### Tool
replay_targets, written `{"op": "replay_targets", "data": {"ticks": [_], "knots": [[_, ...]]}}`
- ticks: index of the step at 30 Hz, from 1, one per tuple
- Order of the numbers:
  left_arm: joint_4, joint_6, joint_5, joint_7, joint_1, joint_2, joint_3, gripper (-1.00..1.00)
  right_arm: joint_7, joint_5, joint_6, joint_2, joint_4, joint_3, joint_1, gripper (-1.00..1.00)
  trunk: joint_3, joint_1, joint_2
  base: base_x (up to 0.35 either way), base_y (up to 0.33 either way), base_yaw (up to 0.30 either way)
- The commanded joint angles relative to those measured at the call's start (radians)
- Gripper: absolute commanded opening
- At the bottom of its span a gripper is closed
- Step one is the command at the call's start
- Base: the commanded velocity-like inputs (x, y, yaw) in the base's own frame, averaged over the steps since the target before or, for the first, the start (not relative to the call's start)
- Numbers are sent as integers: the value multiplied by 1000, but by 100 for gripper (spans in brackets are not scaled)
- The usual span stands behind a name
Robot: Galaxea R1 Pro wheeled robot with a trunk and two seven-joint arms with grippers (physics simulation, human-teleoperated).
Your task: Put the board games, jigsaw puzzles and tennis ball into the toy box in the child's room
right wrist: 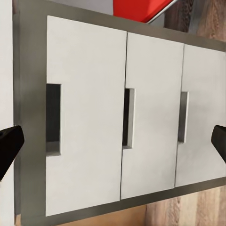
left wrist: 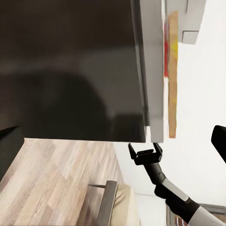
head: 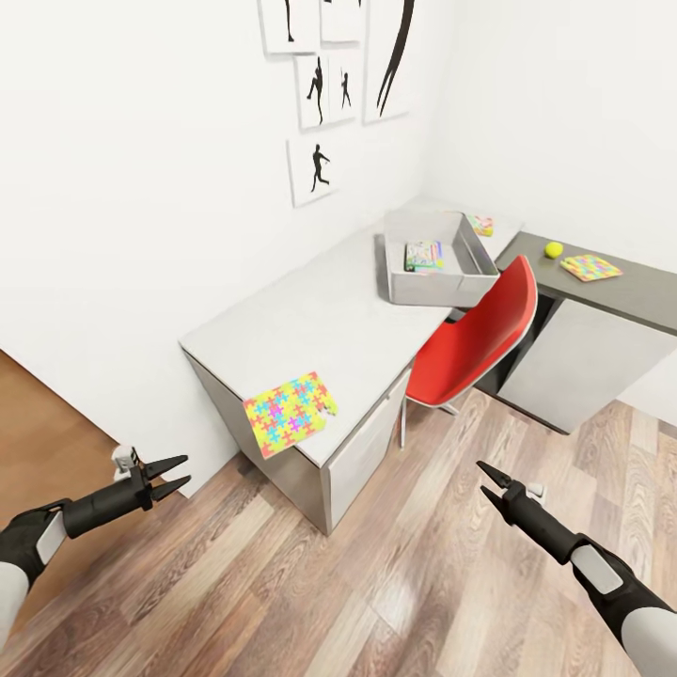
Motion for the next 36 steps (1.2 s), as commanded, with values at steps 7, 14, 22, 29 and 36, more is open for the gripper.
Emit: {"op": "replay_targets", "data": {"ticks": [7,14,22,29,36], "knots": [[-1,9,-1,-5,-1,-9,1,100,-1,-7,9,2,0,-1,-1,100,-16,19,-36,0,0,0],[-1,8,-2,-7,0,-31,0,100,-3,-6,8,4,0,0,-1,100,-16,19,-36,0,0,0],[-3,8,-4,-6,0,-77,-3,100,-3,-6,9,2,1,-1,-1,100,-16,19,-36,14,-4,0],[-3,8,-4,-4,0,-83,-3,100,-3,-7,8,1,1,-1,-1,100,-16,19,-36,100,-81,0],[-3,7,-4,-4,0,-85,-5,100,-2,-7,7,2,1,-1,-1,100,-16,19,-36,21,-18,0]]}}
